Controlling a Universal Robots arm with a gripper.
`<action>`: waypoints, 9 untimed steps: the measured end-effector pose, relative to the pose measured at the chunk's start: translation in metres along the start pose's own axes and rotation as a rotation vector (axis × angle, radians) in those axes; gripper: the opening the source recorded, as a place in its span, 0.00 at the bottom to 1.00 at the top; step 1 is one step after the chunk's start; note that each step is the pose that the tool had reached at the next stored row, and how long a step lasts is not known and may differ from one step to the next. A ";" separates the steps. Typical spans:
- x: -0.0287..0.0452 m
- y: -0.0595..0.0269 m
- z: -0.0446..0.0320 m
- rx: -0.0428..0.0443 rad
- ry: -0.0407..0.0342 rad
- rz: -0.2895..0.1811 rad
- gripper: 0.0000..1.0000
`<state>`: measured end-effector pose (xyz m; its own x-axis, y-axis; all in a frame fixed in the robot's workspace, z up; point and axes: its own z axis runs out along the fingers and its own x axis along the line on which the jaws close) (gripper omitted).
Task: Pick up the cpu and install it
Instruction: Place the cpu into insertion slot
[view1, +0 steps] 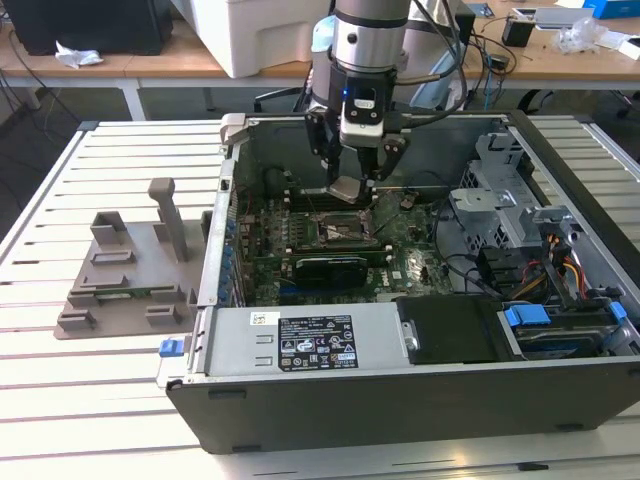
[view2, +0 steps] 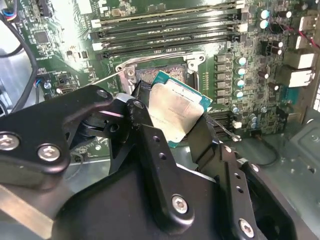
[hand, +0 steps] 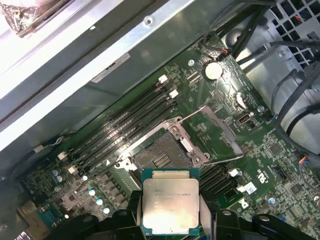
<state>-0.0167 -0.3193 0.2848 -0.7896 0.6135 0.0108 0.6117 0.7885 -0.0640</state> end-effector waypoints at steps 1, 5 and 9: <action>0.0000 0.0000 0.0000 -0.0001 0.0005 0.008 0.55; 0.0000 0.0000 0.0001 -0.0007 0.0051 0.081 0.55; 0.0000 0.0000 0.0001 -0.0012 0.0081 0.128 0.55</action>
<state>-0.0167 -0.3193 0.2847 -0.7049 0.7092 0.0107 0.7073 0.7040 -0.0641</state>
